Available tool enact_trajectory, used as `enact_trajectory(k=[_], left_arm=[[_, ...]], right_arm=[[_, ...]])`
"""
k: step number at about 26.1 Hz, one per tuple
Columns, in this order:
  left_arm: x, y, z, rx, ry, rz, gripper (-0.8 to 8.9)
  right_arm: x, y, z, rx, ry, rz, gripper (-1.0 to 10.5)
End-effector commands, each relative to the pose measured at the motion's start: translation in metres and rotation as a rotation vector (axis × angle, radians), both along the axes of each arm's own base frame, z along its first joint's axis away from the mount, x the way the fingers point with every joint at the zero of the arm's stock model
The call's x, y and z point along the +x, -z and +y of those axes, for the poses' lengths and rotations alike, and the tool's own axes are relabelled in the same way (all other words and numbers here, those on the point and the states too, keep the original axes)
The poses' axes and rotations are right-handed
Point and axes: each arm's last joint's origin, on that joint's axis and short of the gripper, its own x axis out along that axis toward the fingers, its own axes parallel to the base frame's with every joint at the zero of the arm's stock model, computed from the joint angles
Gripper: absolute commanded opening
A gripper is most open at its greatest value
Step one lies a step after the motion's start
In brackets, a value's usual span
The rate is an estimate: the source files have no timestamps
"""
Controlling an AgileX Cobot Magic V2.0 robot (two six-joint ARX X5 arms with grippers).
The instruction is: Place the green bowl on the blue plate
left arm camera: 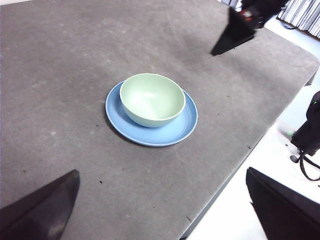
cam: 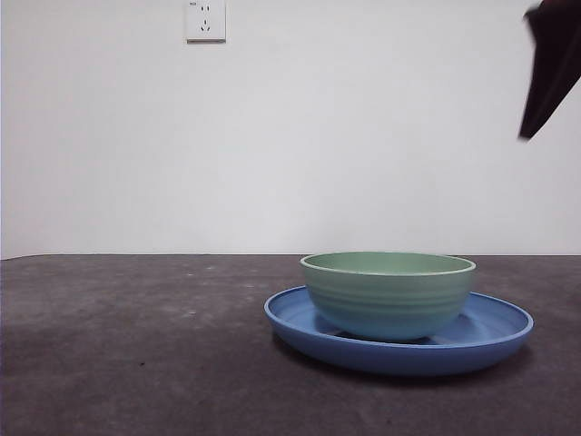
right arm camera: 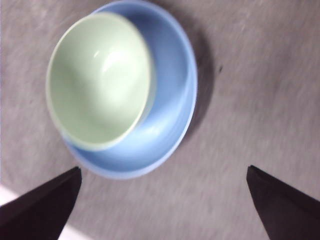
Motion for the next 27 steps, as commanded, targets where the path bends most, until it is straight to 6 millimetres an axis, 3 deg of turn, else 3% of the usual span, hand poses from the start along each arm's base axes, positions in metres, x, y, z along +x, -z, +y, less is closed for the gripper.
enact_trajectory(k=[1, 7, 14, 20, 23, 27], left_arm=[[0.000, -0.003, 0.000, -0.005, 0.004, -0.014, 5.32], [0.000, -0.003, 0.000, -0.004, 0.004, -0.014, 5.32], [0.000, -0.003, 0.000, -0.005, 0.004, -0.014, 5.32], [0.000, -0.003, 0.000, -0.005, 0.004, -0.014, 5.32], [0.000, -0.003, 0.000, -0.004, 0.004, -0.013, 5.32], [0.000, -0.003, 0.000, -0.004, 0.004, -0.013, 5.32]], right_arm=[[0.022, 0.011, 0.001, -0.007, -0.016, -0.015, 4.9], [0.053, 0.051, 0.002, -0.010, -0.016, 0.079, 4.6], [0.076, 0.087, 0.010, -0.002, -0.044, 0.133, 3.3], [0.083, 0.110, 0.030, -0.021, -0.092, 0.172, 2.5], [0.085, 0.114, 0.035, -0.020, -0.107, 0.173, 1.1], [0.085, 0.115, 0.036, -0.019, -0.108, 0.176, 0.1]])
